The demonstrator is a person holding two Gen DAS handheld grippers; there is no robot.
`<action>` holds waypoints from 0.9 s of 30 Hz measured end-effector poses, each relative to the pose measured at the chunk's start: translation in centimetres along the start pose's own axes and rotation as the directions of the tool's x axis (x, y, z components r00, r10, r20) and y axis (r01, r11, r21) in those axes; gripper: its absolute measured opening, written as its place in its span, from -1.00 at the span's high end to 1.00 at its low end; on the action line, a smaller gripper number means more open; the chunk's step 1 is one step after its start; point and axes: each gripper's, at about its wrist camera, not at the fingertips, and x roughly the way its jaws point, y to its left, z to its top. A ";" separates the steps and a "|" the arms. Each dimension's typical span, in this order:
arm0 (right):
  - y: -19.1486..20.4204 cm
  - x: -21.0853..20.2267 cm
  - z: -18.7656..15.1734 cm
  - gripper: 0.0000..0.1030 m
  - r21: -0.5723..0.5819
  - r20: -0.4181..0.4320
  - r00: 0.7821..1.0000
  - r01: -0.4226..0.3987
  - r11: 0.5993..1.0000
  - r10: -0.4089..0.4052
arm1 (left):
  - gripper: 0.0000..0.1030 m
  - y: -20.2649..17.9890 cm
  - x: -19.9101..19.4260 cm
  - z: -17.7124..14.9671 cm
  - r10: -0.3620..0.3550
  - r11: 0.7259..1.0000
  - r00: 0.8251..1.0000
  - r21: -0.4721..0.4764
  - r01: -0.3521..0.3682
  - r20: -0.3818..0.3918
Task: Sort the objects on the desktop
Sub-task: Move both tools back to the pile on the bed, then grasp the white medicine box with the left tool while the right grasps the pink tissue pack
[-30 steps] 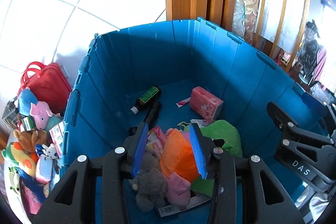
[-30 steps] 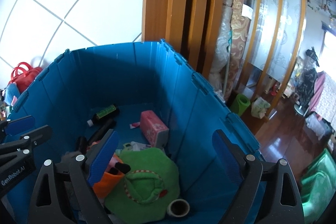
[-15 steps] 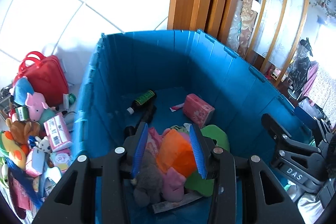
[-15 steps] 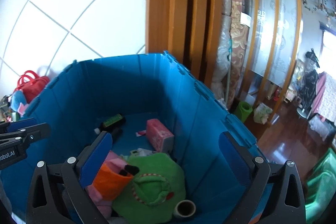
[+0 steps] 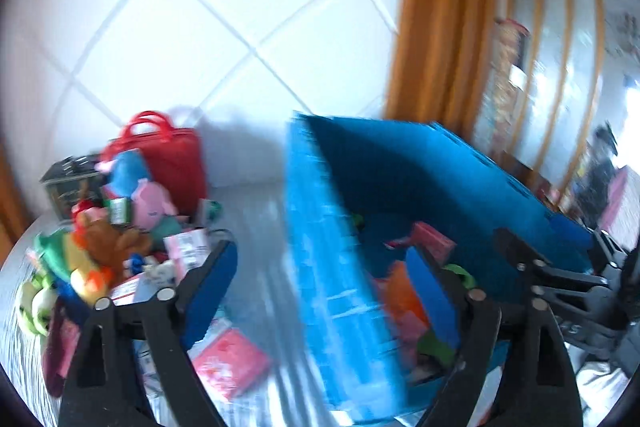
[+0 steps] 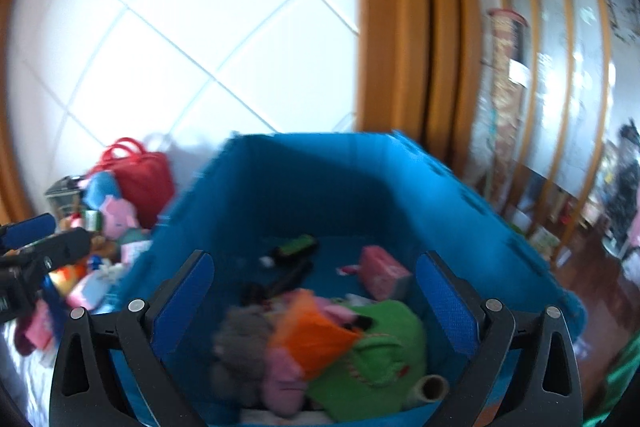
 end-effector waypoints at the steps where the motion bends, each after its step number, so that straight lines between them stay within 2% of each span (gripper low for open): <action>1: 1.1 -0.1 0.1 -1.00 -0.007 0.009 1.000 -0.021 1.000 0.021 | -0.70 1.3 -0.4 -0.3 0.020 1.000 1.000 -0.009 -0.020 0.004; 5: 6.2 -0.3 0.4 -1.00 -0.048 0.019 0.993 -0.111 0.993 0.112 | -0.70 7.4 -1.2 -1.8 0.136 0.989 0.991 -0.055 -0.136 -0.004; 8: 10.1 0.1 0.4 -1.00 -0.084 0.004 0.986 -0.165 0.983 0.166 | -0.70 12.6 -2.1 -3.8 0.211 0.973 0.977 -0.094 -0.211 -0.015; 11: 13.8 0.4 -0.2 -1.00 -0.113 -0.016 0.975 -0.221 0.969 0.220 | -0.70 17.5 -2.7 -6.7 0.305 0.946 0.951 -0.100 -0.308 -0.038; 13: 16.2 0.8 -0.9 -1.00 -0.126 -0.035 0.968 -0.252 0.960 0.249 | -0.70 20.7 -2.5 -8.9 0.351 0.929 0.931 -0.084 -0.360 -0.099; 17: 20.4 2.4 -3.0 -1.00 -0.136 -0.116 0.950 -0.304 0.943 0.290 | -0.70 26.3 -1.4 -13.9 0.379 0.909 0.893 -0.080 -0.408 -0.244; 20: 22.9 3.9 -5.7 -1.00 -0.156 -0.189 0.936 -0.328 0.932 0.297 | -0.70 29.9 -0.1 -18.0 0.347 0.908 0.870 -0.107 -0.405 -0.349; 23: 24.9 5.4 -8.8 -1.00 -0.181 -0.265 0.924 -0.327 0.928 0.274 | -0.56 32.2 1.1 -21.1 0.353 0.898 0.835 -0.097 -0.429 -0.423; 26: 26.3 7.2 -11.6 -1.00 -0.181 -0.341 0.903 -0.336 0.924 0.261 | -0.54 34.1 2.1 -23.9 0.341 0.896 0.812 -0.099 -0.433 -0.474; 27: 26.7 7.8 -12.5 -1.00 -0.171 -0.369 0.893 -0.339 0.925 0.259 | -0.48 34.5 2.4 -24.5 0.333 0.897 0.809 -0.101 -0.430 -0.485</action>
